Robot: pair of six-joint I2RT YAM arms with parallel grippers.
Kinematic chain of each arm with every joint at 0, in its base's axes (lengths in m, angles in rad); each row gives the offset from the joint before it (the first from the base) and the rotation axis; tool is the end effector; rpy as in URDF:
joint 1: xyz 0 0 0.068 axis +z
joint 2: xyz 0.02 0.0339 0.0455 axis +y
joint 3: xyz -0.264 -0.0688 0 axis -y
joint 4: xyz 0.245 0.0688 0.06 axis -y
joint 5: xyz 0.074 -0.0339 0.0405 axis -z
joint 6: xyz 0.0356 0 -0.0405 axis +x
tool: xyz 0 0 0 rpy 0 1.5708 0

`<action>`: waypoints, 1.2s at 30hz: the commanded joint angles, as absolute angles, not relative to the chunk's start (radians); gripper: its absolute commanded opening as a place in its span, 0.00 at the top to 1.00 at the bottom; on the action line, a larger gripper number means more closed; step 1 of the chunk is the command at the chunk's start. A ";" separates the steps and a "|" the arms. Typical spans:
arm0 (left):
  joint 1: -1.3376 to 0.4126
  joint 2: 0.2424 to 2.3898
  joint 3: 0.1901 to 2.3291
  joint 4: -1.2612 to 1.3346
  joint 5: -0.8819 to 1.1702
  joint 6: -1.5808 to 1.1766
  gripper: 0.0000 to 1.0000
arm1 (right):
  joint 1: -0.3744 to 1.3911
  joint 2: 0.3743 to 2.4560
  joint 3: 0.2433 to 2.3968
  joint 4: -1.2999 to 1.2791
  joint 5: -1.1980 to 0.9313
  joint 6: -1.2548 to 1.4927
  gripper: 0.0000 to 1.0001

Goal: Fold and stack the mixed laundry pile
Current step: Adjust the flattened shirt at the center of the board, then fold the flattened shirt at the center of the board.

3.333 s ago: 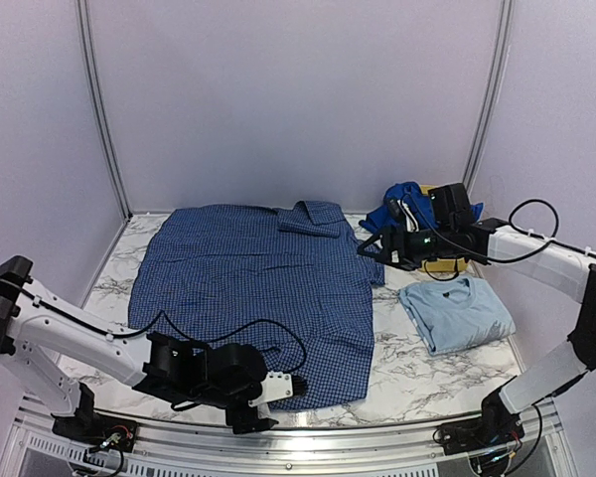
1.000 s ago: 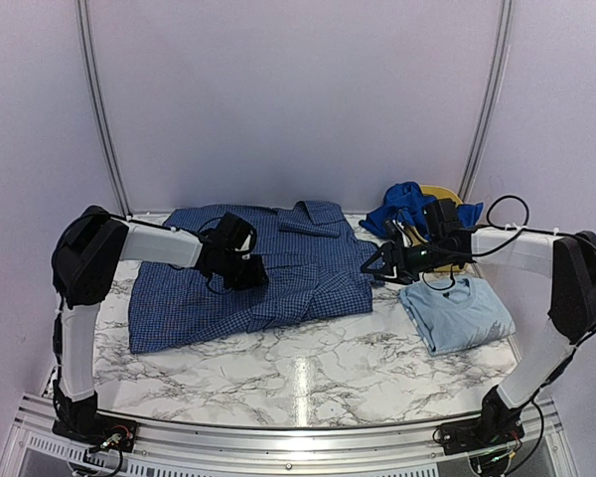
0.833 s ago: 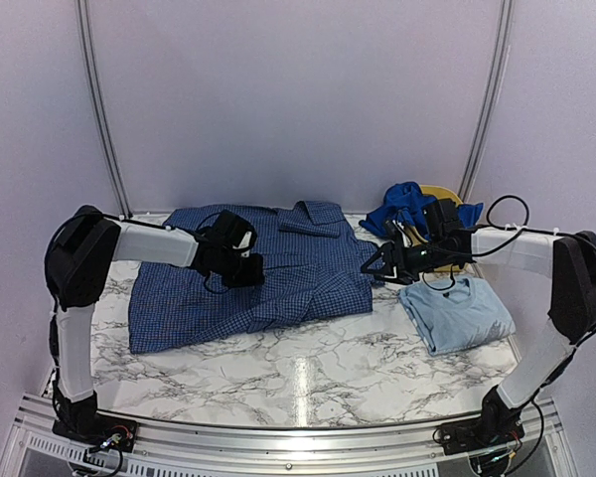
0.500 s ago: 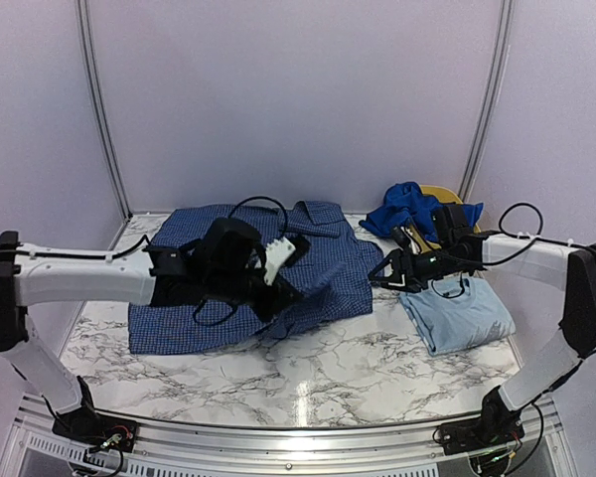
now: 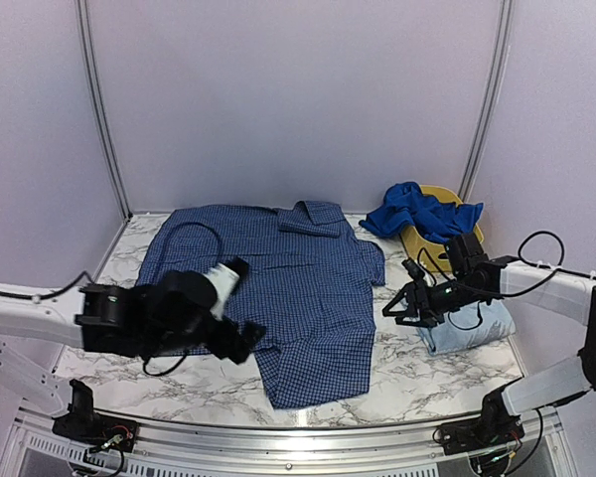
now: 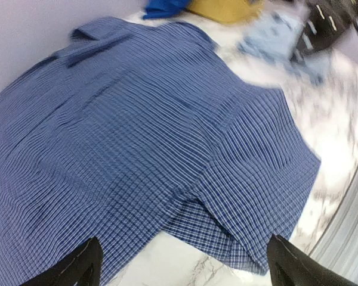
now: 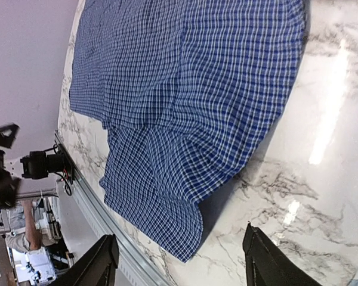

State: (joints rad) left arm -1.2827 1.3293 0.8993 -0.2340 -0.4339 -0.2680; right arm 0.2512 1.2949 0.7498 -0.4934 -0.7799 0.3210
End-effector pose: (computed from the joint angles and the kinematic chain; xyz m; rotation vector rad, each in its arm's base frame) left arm 0.0963 -0.2722 0.2567 0.8544 2.0187 -0.4003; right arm 0.2254 0.0837 0.2062 -0.1999 2.6015 1.2219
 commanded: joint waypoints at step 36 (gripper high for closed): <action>-0.540 0.723 0.329 -0.629 -0.204 -1.538 0.29 | 0.549 1.391 0.543 -0.143 -0.799 0.463 1.00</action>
State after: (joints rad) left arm -0.6235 0.6395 0.3222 -0.7166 -0.2554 -1.6703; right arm 0.5407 1.4109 0.5137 -0.1707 -0.8028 0.4675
